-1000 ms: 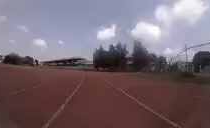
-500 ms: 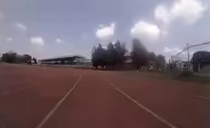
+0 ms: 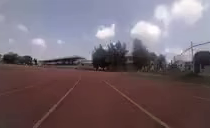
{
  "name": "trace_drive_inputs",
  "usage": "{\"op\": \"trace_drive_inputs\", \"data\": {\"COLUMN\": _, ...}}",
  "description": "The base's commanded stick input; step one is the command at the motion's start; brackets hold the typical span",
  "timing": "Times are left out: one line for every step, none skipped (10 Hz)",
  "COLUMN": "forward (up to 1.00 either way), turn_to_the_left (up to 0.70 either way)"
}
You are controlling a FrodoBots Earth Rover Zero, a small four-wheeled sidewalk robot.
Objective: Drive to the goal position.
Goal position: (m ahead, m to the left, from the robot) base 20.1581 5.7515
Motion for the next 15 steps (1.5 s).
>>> {"op": "trace_drive_inputs", "data": {"forward": 0.7, "turn_to_the_left": 0.0}}
{"op": "trace_drive_inputs", "data": {"forward": 0.7, "turn_to_the_left": 0.0}}
{"op": "trace_drive_inputs", "data": {"forward": 0.7, "turn_to_the_left": 0.0}}
{"op": "trace_drive_inputs", "data": {"forward": 0.7, "turn_to_the_left": 0.0}}
{"op": "trace_drive_inputs", "data": {"forward": 0.7, "turn_to_the_left": 0.0}}
{"op": "trace_drive_inputs", "data": {"forward": 0.7, "turn_to_the_left": 0.0}}
{"op": "trace_drive_inputs", "data": {"forward": 0.7, "turn_to_the_left": 0.0}}
{"op": "trace_drive_inputs", "data": {"forward": 0.7, "turn_to_the_left": 0.0}}
{"op": "trace_drive_inputs", "data": {"forward": 0.7, "turn_to_the_left": 0.0}}
{"op": "trace_drive_inputs", "data": {"forward": 0.7, "turn_to_the_left": 0.0}}
{"op": "trace_drive_inputs", "data": {"forward": 0.7, "turn_to_the_left": 0.0}}
{"op": "trace_drive_inputs", "data": {"forward": 0.7, "turn_to_the_left": 0.0}}
{"op": "trace_drive_inputs", "data": {"forward": 0.7, "turn_to_the_left": 0.0}}
{"op": "trace_drive_inputs", "data": {"forward": 0.7, "turn_to_the_left": 0.0}}
{"op": "trace_drive_inputs", "data": {"forward": 0.7, "turn_to_the_left": 0.0}}
